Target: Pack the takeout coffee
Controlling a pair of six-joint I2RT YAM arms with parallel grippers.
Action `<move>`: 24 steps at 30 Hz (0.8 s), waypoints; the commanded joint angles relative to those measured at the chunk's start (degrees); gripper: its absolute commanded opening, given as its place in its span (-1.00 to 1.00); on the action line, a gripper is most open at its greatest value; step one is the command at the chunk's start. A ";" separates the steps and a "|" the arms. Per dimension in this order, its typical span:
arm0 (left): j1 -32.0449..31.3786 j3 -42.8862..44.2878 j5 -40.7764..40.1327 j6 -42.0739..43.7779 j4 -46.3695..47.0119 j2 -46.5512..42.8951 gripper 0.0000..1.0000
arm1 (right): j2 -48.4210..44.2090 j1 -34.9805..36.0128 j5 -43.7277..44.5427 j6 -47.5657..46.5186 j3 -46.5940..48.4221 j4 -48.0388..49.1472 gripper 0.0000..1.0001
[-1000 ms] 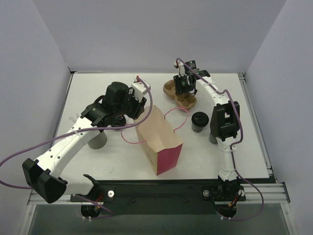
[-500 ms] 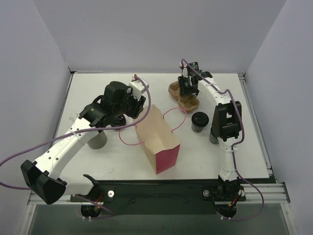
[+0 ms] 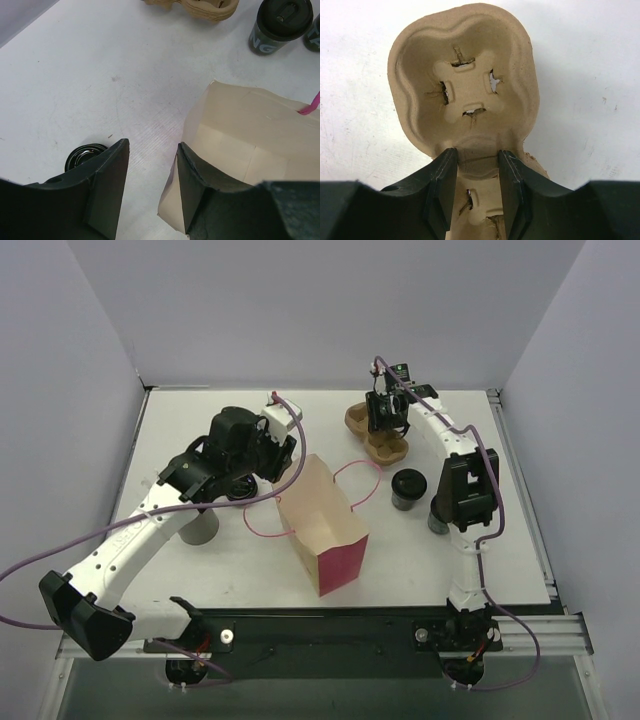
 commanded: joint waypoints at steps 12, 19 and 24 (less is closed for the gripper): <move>0.30 -1.07 -0.21 -0.38 2.29 -2.37 0.07 | -4.55 -0.52 0.80 1.75 0.85 0.16 -0.34; 0.30 -1.16 -0.38 -0.12 2.03 -2.63 0.08 | -3.14 -0.52 -1.04 0.44 -2.57 1.13 -0.28; 0.30 -1.16 -0.38 0.06 1.94 -2.72 0.08 | -3.14 -0.44 -2.80 -3.23 -2.40 1.49 -0.03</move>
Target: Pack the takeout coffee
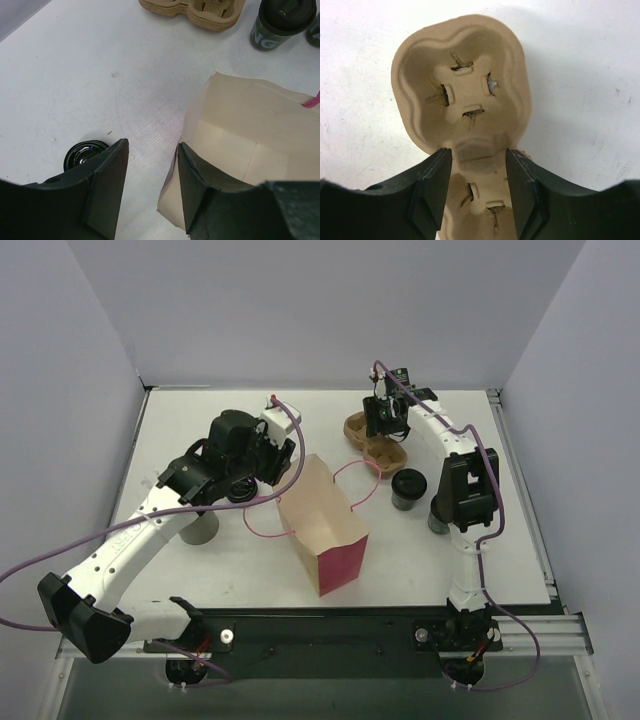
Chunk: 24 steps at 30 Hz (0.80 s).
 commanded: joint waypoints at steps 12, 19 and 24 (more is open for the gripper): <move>0.30 -0.44 0.04 0.19 2.32 -1.67 0.08 | -1.85 0.37 -2.26 -6.97 -0.31 0.43 0.03; 0.30 -0.88 -0.05 0.37 2.40 -1.76 0.08 | -0.88 0.90 -0.33 -6.88 -0.92 -0.01 0.01; 0.30 -1.15 -0.14 0.45 2.58 -1.76 0.09 | -0.35 0.99 -0.68 -6.53 -1.63 -0.01 0.01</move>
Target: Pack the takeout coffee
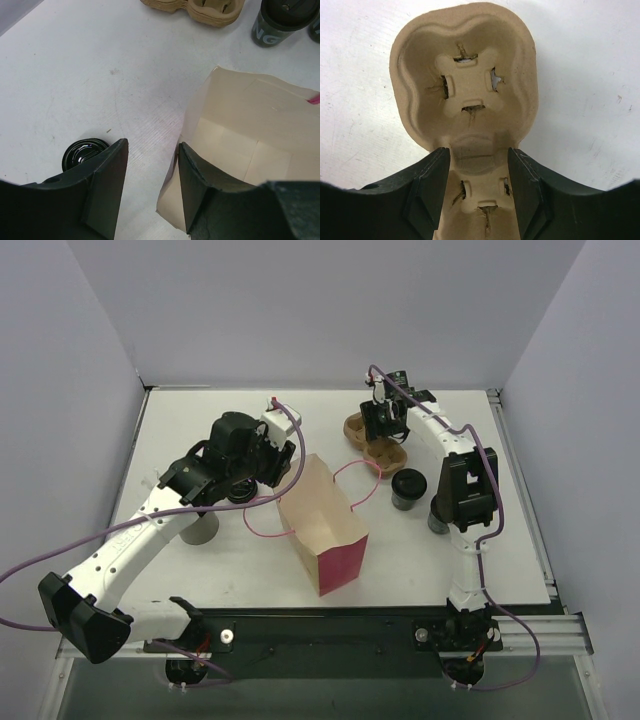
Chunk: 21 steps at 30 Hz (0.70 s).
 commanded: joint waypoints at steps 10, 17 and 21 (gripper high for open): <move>0.30 -0.23 -0.23 0.39 2.38 -1.56 0.09 | 0.33 0.53 0.52 -0.06 0.15 -0.75 -0.07; 0.30 -0.06 -0.23 0.65 2.21 -1.56 0.09 | 1.12 0.53 0.17 0.38 0.50 -0.93 -0.03; 0.30 -0.05 -0.23 0.83 2.21 -1.48 0.09 | 1.47 0.53 0.08 0.65 0.50 -1.01 -0.05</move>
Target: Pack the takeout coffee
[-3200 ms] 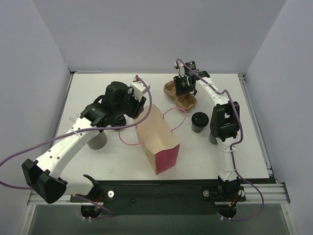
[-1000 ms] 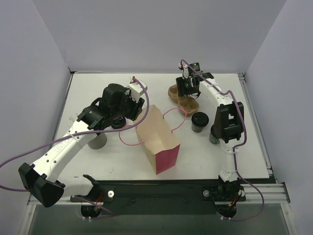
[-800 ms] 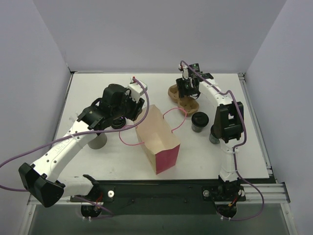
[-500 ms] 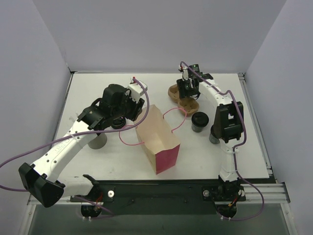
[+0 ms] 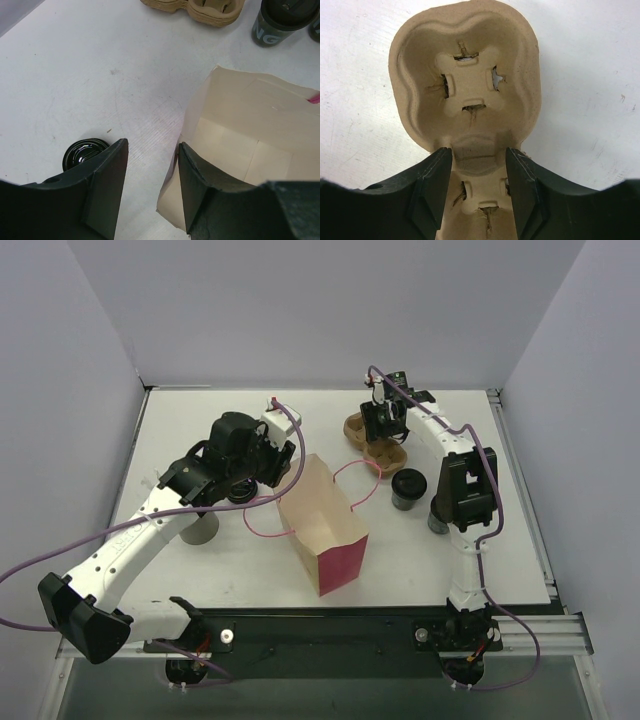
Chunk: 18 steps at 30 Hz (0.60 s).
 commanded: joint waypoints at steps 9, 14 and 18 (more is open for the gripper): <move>0.39 0.14 -0.23 0.54 2.60 -1.06 0.09 | 1.25 0.60 0.21 0.49 0.78 -1.28 -0.12; 0.30 0.32 -0.23 0.46 2.52 -0.97 0.09 | 0.38 0.60 1.27 0.05 1.39 -1.45 -0.27; 0.30 -0.12 -0.23 0.46 2.60 -1.06 0.09 | -1.99 0.60 1.36 0.75 5.34 -3.21 -0.28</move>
